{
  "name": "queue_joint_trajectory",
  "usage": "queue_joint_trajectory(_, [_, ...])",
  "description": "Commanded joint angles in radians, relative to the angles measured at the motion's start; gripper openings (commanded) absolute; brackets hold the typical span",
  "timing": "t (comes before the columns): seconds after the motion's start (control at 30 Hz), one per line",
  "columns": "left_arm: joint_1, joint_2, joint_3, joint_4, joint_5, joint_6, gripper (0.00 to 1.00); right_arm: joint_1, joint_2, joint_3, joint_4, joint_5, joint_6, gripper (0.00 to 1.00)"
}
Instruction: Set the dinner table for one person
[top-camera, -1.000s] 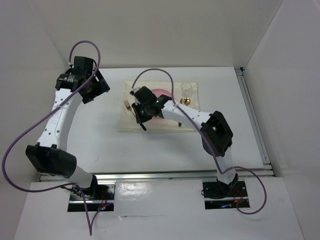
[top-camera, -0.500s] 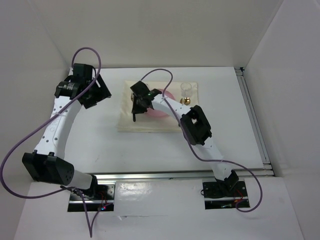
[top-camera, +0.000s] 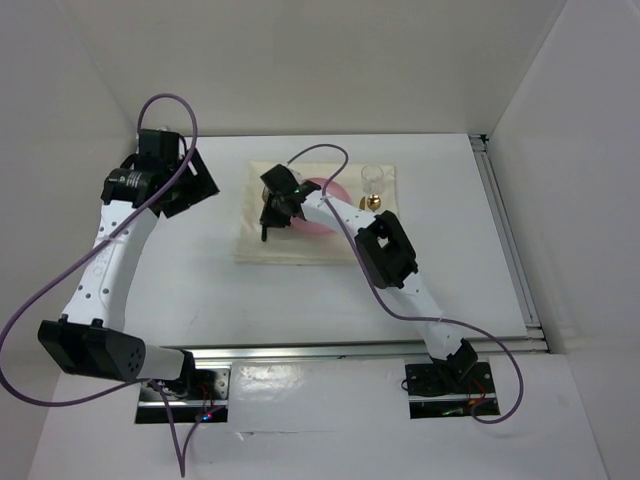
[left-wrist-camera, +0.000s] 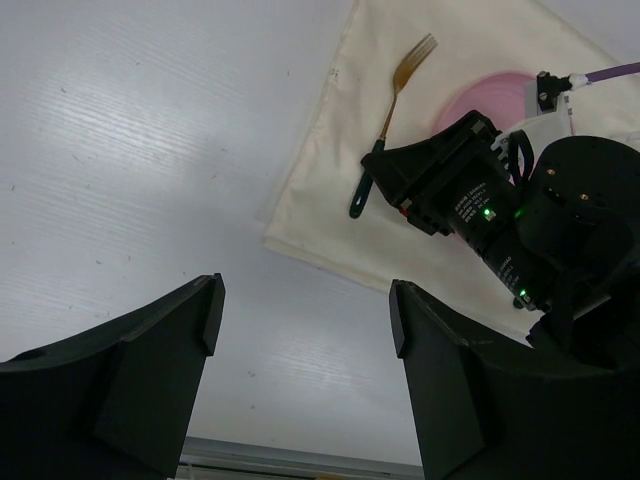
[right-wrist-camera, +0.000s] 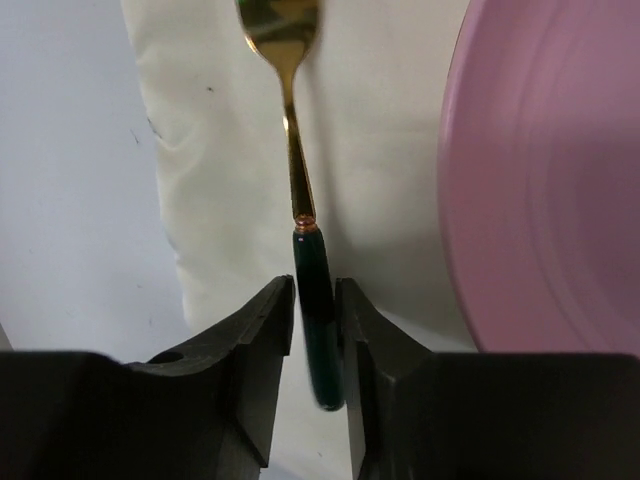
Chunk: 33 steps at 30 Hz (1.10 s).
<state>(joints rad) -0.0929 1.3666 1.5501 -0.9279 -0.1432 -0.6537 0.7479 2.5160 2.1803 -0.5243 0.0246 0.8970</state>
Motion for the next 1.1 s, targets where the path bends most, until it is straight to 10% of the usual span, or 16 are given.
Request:
queue_joint_trajectory(0.0, [0.004,-0.044,0.002,-0.012,-0.027,0.032,0.84,-0.005,-0.008,0.003,0.07,0.008,0.02,0.37])
queue_joint_trajectory(0.53, [0.004,-0.084,0.013,-0.012,-0.079,0.051,0.88,0.004,-0.276,-0.125,0.11,0.003,-0.121,0.65])
queue_joint_trajectory(0.73, [0.004,-0.063,0.004,0.027,-0.055,0.071,0.88,-0.017,-0.502,-0.278,0.069,0.129,-0.237,1.0])
queue_joint_trajectory(1.07, [-0.007,0.035,-0.019,0.106,0.077,0.154,1.0,-0.238,-0.854,-0.589,-0.382,0.541,-0.124,1.0])
